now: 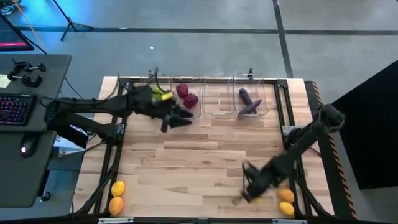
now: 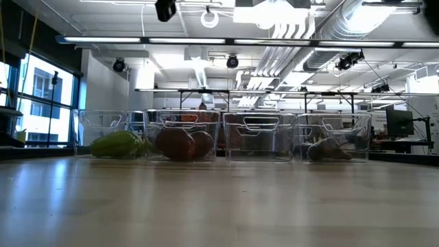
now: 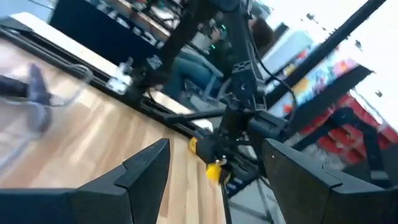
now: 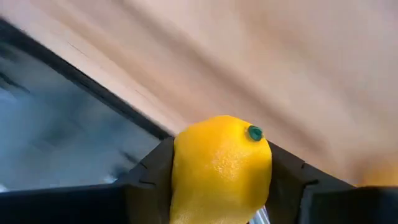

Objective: Sort produce into baskets
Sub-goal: Put the yellow lemon into the middle right transparent bin

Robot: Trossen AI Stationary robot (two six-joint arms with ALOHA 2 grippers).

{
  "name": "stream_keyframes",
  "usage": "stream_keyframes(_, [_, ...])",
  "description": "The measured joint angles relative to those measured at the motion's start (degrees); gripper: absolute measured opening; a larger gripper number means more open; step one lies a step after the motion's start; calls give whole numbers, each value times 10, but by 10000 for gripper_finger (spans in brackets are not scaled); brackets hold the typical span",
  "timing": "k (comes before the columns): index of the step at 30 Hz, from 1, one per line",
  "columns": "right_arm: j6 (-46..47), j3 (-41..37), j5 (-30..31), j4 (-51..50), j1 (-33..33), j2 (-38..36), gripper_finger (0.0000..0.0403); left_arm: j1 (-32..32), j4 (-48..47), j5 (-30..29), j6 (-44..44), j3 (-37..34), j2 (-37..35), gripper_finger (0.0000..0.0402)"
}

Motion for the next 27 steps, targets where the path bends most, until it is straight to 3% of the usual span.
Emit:
stream_keyframes(5, [-211,3,213,4,-145,-72,199,35,-26,0,-17,0,-53,243])
stream_keyframes(13, [-570,3,341,124,-455,-86,203,48,-26,-47,8,0,-99,243])
stream_keyframes(17, [-616,3,399,197,-570,-85,208,47,-33,-63,10,0,-102,243])
stream_keyframes(20, [-598,3,394,227,-623,-86,214,47,-45,-64,-3,0,-101,243])
stream_keyframes(27, [-573,3,375,229,-654,-85,217,47,-71,-64,-38,0,-100,243])
